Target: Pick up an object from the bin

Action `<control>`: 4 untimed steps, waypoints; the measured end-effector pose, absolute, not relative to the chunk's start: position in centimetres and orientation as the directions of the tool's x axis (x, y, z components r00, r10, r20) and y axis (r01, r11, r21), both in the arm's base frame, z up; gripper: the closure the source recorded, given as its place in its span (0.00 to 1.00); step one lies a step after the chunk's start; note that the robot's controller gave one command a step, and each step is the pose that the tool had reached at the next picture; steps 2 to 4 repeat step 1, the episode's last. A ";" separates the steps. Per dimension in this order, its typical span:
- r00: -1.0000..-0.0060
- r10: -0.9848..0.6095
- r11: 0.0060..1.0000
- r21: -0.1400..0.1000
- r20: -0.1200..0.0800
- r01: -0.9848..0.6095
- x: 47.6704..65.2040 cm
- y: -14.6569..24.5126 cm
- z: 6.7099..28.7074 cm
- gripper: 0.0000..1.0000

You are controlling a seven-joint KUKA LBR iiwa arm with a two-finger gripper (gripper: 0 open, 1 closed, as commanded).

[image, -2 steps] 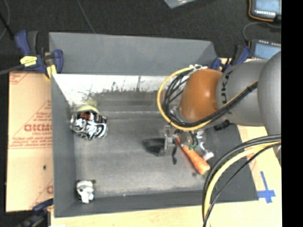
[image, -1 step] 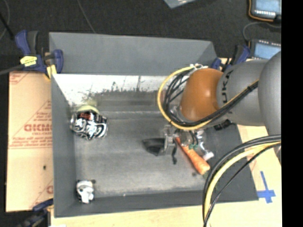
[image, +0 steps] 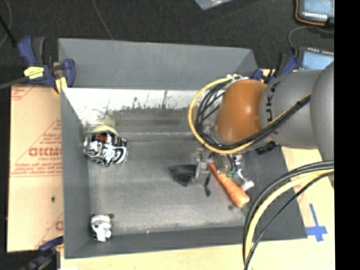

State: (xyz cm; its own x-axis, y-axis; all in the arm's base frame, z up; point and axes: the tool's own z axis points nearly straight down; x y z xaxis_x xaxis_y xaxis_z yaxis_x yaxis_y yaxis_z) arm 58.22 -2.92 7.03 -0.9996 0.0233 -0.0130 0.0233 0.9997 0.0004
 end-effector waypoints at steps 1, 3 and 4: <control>-1.000 0.022 1.000 0.000 -0.011 0.022 58.1 -2.9 9.1 1.00; -1.000 0.022 1.000 0.000 -0.011 0.022 58.1 -2.9 9.1 1.00; -1.000 0.022 1.000 0.000 -0.011 0.022 58.1 -2.9 9.1 1.00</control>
Offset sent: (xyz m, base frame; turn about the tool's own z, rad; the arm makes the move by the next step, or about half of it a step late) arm -0.0001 0.0001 0.0504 0.0000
